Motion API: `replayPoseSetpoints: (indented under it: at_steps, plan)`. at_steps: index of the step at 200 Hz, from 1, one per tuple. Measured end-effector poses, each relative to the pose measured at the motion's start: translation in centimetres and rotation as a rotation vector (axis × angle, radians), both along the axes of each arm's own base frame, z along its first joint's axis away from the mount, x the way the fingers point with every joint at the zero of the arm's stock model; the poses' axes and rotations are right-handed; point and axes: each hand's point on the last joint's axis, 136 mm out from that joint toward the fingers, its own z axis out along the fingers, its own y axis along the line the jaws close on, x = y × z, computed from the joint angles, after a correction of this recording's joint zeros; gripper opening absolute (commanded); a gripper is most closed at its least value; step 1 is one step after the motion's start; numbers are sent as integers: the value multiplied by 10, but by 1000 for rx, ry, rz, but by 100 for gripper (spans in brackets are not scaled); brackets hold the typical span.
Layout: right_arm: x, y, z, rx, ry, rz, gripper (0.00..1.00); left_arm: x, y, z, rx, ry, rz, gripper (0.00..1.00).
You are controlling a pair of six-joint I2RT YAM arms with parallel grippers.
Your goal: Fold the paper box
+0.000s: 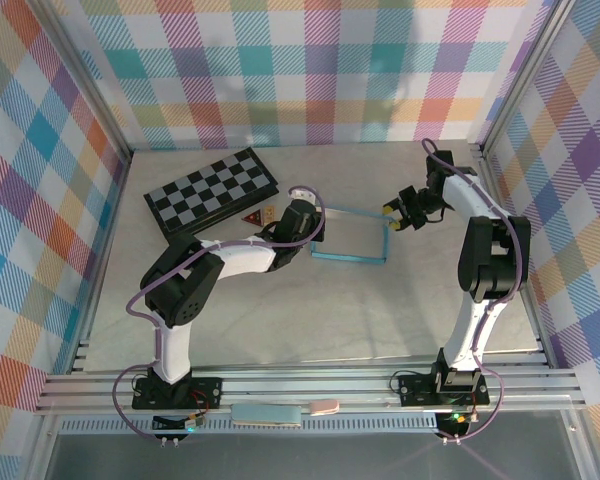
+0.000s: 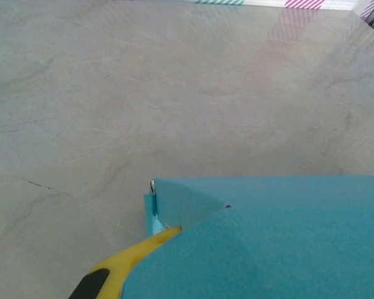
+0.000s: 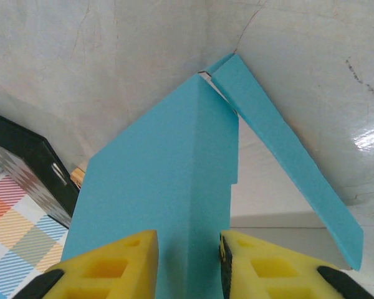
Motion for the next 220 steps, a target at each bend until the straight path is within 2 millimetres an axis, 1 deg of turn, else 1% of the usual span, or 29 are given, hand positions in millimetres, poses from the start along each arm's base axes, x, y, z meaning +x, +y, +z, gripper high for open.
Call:
replayPoseSetpoints:
  at_steps: [30,71,102,143,184,204,212,220]
  plan:
    - [1,-1,0,2,-3,-4,27,0,0,1,0,1,0,0]
    - [-5,0,-9,0,9,7,25,-1,0,-2,-4,7,-1,0]
    - [-11,0,-16,-5,7,28,24,-9,1,-16,-3,44,-15,0]
    - [-17,0,-26,-24,3,58,20,-23,-3,-41,-7,113,-38,0]
    - [-18,-1,-31,-66,-16,95,18,-32,-6,-54,-33,161,-40,0]
    - [-20,-1,-33,-80,-22,112,18,-33,-7,-54,-45,168,-41,0]
    - [-20,-1,-34,-86,-26,119,18,-33,-7,-54,-50,172,-42,6]
    - [-20,-2,-34,-91,-29,123,18,-34,-7,-55,-53,176,-41,14]
